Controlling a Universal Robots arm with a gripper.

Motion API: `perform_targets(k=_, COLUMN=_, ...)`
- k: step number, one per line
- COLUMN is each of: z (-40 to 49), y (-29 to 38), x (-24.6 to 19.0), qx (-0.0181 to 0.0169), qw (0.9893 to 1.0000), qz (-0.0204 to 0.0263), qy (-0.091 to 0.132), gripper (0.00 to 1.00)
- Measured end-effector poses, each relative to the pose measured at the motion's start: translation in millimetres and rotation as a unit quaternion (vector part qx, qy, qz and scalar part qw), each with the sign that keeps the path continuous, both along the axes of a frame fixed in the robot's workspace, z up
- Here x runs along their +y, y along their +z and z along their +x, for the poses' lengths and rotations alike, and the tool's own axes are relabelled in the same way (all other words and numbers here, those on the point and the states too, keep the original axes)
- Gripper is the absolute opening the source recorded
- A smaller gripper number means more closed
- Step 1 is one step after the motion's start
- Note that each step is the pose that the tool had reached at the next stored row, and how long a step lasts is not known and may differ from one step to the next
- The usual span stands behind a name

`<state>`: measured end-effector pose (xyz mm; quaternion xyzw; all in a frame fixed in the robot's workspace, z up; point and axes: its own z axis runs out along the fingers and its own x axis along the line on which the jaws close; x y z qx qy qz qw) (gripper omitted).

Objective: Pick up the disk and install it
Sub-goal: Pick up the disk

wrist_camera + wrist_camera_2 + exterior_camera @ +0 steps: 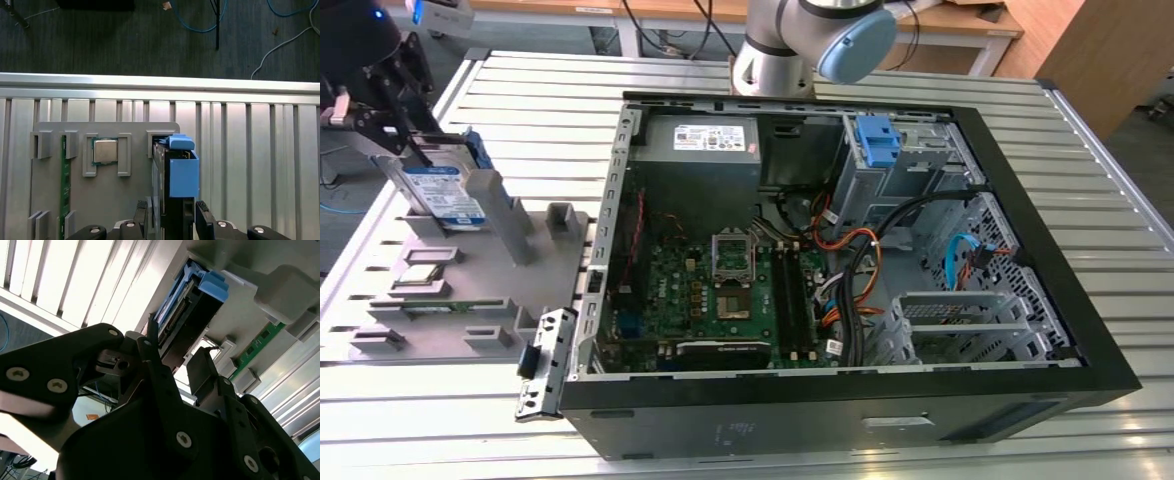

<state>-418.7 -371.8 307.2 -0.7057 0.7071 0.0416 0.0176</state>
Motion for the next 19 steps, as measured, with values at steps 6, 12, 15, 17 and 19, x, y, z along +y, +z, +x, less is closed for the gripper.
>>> perform_targets(k=6, z=-0.2, y=-3.5, x=0.0, qx=-0.0009, qw=1.0000, qz=-0.0007, qy=0.000, gripper=0.50)
perform_targets(k=12, z=-0.2, y=-5.6, x=0.0, qx=-0.0007, qw=1.0000, qz=-0.0026, qy=0.000, gripper=0.50)
perform_targets(k=15, z=-0.2, y=-5.9, x=0.7, qx=-0.0010, qw=1.0000, qz=-0.0025, qy=0.000, gripper=0.50)
perform_targets(k=17, z=-0.2, y=-5.8, x=1.4, qx=-0.0008, qw=1.0000, qz=-0.0025, qy=0.000, gripper=0.50)
perform_targets(k=19, z=-0.2, y=-5.9, x=2.4, qx=-0.0009, qw=1.0000, qz=-0.0025, qy=0.000, gripper=0.50)
